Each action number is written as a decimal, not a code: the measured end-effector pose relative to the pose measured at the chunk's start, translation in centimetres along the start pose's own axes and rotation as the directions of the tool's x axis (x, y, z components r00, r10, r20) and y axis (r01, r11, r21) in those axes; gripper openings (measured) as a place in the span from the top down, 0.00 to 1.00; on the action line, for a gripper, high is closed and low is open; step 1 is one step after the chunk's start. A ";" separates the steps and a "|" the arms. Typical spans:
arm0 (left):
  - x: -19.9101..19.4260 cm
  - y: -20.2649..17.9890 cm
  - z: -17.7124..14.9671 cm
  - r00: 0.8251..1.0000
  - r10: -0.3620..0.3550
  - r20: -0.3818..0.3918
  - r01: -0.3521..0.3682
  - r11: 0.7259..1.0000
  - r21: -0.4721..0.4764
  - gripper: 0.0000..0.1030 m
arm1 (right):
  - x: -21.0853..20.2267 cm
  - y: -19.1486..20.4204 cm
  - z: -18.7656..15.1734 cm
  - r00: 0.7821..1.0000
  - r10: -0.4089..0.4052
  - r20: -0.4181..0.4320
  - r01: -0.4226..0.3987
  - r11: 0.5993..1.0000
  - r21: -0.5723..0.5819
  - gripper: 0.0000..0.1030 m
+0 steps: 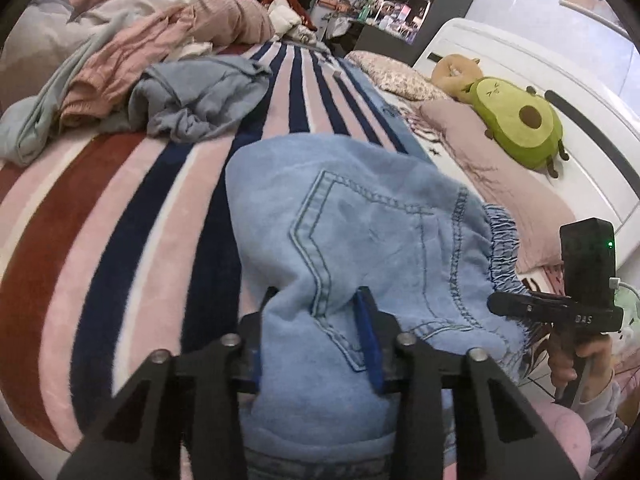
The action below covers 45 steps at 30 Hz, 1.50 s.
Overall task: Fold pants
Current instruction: 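Carry the folded jeans with the right tool toward the clothes pile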
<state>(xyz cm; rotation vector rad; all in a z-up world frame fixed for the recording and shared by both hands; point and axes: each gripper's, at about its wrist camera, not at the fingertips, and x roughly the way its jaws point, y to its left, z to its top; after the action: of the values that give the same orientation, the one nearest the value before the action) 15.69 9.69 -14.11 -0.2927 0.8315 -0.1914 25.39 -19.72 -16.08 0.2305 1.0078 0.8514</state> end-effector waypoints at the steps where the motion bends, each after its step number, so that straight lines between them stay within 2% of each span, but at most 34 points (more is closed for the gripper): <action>1: -0.3 -0.2 0.1 1.000 -0.004 0.009 0.004 1.000 0.006 0.73 | -0.2 0.4 0.1 1.000 -0.017 0.007 0.017 1.000 -0.014 0.65; 5: -1.3 -0.2 0.6 0.999 -0.019 0.042 0.019 1.000 0.020 0.77 | -1.0 2.4 0.6 0.997 -0.057 0.046 0.060 0.996 -0.059 0.71; 10: -2.8 0.8 1.2 0.996 -0.041 0.080 0.038 0.999 0.037 0.80 | -1.5 4.8 1.7 0.994 -0.065 0.083 0.071 0.994 -0.080 0.74; 15: -4.5 3.6 1.8 0.993 -0.018 0.114 0.014 0.999 0.041 0.81 | 0.2 7.7 2.8 0.995 -0.075 0.064 0.081 0.991 -0.110 0.75; 17: -5.5 4.8 1.9 0.992 -0.013 0.126 0.008 0.999 0.041 0.81 | 1.4 9.6 3.5 0.996 -0.081 0.044 0.087 0.983 -0.163 0.76; 19: -6.7 6.4 2.0 0.989 0.002 0.145 -0.008 0.999 0.038 0.81 | 2.3 11.0 4.3 0.997 -0.064 0.042 0.070 0.983 -0.171 0.76; 27: -11.5 13.0 3.6 0.968 0.123 0.219 -0.129 0.992 0.013 0.81 | 8.6 18.6 7.0 1.000 -0.024 0.003 0.024 0.960 -0.280 0.76; 37: -14.7 20.5 3.7 0.939 0.262 0.223 -0.260 0.965 -0.039 0.81 | 16.6 25.3 8.8 0.996 0.005 -0.086 -0.033 0.943 -0.332 0.76; 45: -17.0 23.9 4.5 0.897 0.382 0.222 -0.386 0.922 -0.026 0.81 | 20.8 29.8 9.6 0.992 0.027 -0.119 -0.070 0.923 -0.378 0.76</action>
<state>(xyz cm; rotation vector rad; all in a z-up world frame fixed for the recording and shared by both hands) 9.08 37.77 -7.29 -0.1234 0.6476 0.2033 23.06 17.02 -8.41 -0.1272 0.9212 1.0971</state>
